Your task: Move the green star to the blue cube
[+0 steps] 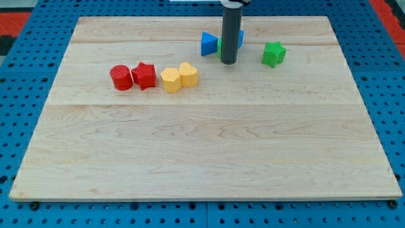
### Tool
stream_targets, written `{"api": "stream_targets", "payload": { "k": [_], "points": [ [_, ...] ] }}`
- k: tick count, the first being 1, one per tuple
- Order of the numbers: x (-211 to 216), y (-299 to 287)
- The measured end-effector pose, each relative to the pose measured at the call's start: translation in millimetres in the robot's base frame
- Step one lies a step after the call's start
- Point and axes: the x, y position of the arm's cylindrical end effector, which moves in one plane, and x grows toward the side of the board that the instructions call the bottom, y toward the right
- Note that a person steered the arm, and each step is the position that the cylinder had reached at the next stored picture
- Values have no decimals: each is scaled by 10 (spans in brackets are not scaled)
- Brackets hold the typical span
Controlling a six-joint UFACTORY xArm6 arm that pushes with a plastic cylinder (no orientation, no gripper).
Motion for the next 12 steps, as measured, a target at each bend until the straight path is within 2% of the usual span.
{"api": "stream_targets", "payload": {
  "k": [2,3,4,6,8,10,12],
  "points": [
    [-63,4],
    [146,154],
    [297,420],
    [283,1145],
    [-126,1162],
    [-142,1053],
    [-143,613]
  ]
}}
